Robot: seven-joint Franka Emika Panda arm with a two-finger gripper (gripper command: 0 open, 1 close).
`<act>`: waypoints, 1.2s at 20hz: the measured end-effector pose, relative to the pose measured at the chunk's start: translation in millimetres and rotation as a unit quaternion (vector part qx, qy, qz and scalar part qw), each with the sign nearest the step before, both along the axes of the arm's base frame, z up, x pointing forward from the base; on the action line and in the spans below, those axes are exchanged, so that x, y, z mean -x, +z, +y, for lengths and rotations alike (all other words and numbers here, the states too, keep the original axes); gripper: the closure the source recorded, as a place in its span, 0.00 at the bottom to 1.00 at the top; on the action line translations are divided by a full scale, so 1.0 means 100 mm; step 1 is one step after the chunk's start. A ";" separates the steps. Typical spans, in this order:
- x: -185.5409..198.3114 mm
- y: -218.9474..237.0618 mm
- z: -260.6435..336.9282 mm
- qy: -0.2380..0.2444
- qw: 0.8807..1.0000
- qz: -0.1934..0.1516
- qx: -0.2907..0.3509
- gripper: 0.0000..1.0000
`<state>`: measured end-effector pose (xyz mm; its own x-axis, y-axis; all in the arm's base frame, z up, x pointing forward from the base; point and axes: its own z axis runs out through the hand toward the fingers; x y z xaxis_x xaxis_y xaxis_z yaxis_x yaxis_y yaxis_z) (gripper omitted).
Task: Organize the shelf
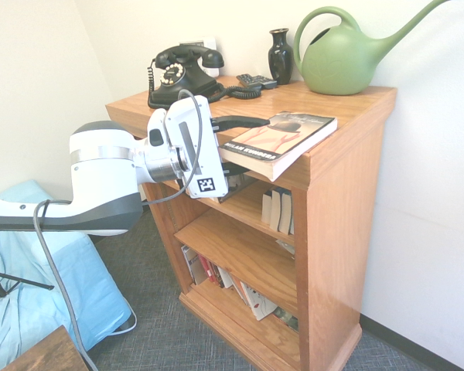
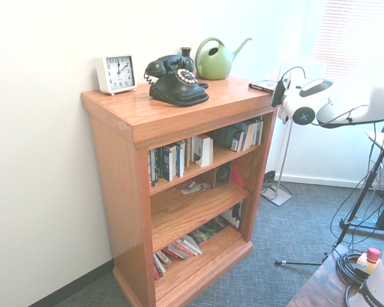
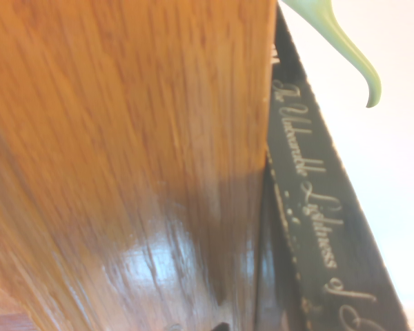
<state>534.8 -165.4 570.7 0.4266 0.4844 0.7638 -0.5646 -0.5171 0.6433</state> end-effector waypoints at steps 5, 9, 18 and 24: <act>0.00 0.00 -0.02 -0.001 1.000 0.000 0.000 1.00; -0.01 -0.03 -0.02 -0.002 1.000 0.003 0.000 1.00; -0.01 -0.04 -0.02 -0.002 1.000 0.004 -0.002 1.00; 0.21 0.24 0.02 -0.013 0.999 -0.032 -0.037 1.00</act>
<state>513.4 -163.6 595.1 0.3869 0.4150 0.8234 -0.6170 -0.5471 0.5657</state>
